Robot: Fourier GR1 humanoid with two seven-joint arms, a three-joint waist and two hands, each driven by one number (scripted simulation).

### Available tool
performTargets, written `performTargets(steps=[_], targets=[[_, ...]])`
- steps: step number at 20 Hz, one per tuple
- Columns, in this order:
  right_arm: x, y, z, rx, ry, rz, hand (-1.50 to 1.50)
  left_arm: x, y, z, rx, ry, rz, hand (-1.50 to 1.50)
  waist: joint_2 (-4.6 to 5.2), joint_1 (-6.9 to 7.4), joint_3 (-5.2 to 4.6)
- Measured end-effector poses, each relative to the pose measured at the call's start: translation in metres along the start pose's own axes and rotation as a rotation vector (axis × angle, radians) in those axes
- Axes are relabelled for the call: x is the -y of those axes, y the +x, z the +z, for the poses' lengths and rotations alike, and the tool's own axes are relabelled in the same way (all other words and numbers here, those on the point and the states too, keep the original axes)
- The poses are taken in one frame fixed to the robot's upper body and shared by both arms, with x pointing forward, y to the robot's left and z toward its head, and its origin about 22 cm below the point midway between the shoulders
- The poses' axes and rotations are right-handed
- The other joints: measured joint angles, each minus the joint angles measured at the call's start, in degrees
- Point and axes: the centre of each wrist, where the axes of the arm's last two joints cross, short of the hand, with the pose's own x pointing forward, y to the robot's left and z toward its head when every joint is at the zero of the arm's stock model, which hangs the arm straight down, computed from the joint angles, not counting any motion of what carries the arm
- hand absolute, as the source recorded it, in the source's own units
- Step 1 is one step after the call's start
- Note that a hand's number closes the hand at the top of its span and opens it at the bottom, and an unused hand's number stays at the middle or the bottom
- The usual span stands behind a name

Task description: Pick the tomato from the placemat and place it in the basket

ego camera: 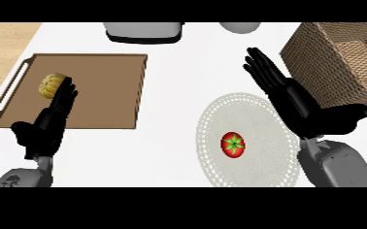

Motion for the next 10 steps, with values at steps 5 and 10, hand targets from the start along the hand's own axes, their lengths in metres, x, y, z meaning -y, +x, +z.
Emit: performTargets(steps=[5, 10], targets=[[0.038, 0.005, 0.0, 0.16, -0.139, -0.013, 1.5, -0.013, 0.016, -0.009, -0.038, 0.012, -0.006, 0.0, 0.13, -1.26, 0.05], [0.032, 0.009, 0.0, 0.266, -0.028, 0.298, -1.5, -0.009, 0.021, -0.017, -0.099, -0.019, 0.006, 0.0, 0.14, -1.44, -0.02]])
